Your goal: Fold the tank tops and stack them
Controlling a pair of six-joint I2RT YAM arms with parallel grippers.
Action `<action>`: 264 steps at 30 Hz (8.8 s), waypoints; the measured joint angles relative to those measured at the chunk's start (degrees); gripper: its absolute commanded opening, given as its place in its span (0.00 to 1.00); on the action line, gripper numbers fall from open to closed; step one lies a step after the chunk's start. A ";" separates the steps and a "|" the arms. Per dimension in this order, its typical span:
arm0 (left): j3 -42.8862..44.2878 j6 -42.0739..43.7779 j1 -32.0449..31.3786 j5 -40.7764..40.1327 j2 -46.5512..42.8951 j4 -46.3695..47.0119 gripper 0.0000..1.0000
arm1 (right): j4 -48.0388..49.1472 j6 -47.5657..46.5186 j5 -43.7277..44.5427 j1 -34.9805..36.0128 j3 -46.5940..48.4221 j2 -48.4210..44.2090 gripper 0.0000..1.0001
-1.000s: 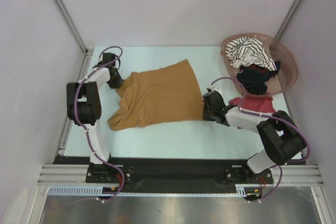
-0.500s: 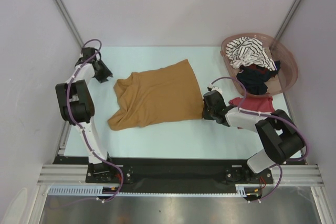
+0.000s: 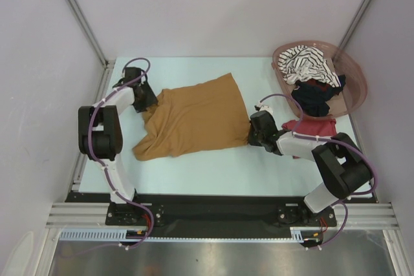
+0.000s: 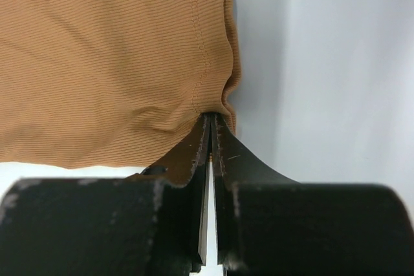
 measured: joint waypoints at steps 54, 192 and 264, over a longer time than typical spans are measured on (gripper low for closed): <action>-4.02 3.85 -0.81 -8.90 0.13 -2.71 0.00 | 2.49 -0.02 -1.92 -0.81 0.31 1.29 0.00; 20.65 4.98 -9.38 -2.14 16.26 -7.08 0.00 | -3.23 13.09 -2.27 -3.67 -15.78 -19.15 0.00; -2.99 3.02 4.94 -0.15 -3.91 0.98 0.62 | -15.74 -6.27 -7.56 -13.81 34.62 18.73 0.50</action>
